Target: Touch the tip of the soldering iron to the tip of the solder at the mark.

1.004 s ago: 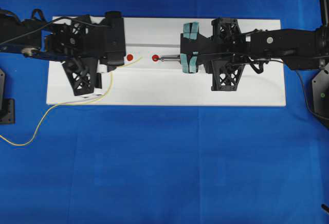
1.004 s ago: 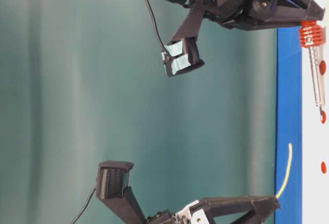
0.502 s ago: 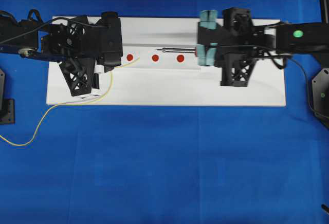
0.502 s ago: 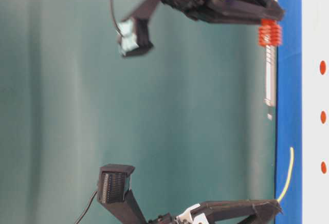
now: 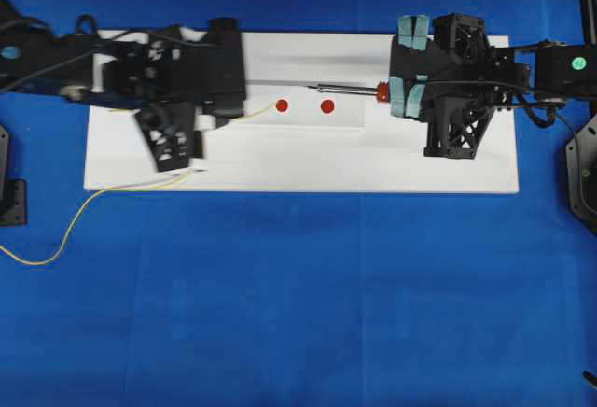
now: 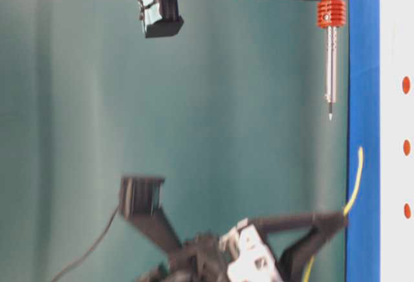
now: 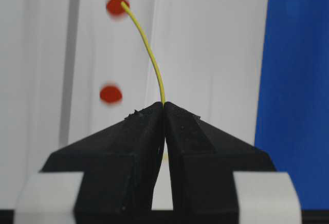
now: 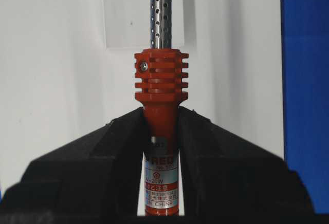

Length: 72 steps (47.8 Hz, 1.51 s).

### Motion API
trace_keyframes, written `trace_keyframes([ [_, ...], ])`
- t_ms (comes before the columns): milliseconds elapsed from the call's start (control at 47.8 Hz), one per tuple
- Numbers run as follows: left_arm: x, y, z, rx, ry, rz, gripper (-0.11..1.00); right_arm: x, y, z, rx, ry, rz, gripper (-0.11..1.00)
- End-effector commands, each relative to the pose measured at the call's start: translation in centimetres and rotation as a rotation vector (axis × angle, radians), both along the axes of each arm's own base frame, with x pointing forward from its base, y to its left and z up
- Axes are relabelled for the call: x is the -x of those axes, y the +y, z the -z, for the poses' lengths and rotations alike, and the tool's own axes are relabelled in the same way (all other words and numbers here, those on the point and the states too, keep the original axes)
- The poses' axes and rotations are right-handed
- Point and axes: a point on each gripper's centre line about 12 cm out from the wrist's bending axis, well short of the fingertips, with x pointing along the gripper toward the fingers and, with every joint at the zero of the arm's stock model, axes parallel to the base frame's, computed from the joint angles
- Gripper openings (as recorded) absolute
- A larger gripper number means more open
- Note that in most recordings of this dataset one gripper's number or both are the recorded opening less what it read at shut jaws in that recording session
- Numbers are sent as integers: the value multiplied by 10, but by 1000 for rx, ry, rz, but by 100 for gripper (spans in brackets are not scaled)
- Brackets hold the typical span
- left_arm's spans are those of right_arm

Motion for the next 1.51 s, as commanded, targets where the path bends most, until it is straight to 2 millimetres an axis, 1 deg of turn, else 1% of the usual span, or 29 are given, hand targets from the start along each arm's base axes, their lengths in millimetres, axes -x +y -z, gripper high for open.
trace_keyframes([
  [0,-20,2,-11,-8,-36,6,2,2,-2,-9,7,-32,7,6],
  [125,-41,4,-7,-9,-22,8,2,7,-2,-8,8,-31,8,6],
  [230,-55,7,-3,-9,-14,6,2,12,-2,-6,6,-27,11,6],
  [335,-65,11,2,-7,-2,-2,2,15,-1,-3,5,-21,11,6],
  [523,-73,15,13,-5,21,-7,2,20,-1,2,1,-6,15,6],
  [878,-69,17,24,3,54,-18,2,24,-3,6,-1,7,24,6],
  [1025,-69,17,24,4,61,-18,2,24,-3,7,-1,9,24,6],
  [1234,-70,12,24,3,60,-5,2,23,-3,8,-2,13,24,6],
  [1485,-69,12,25,4,64,-5,2,21,-3,11,-5,15,22,6],
])
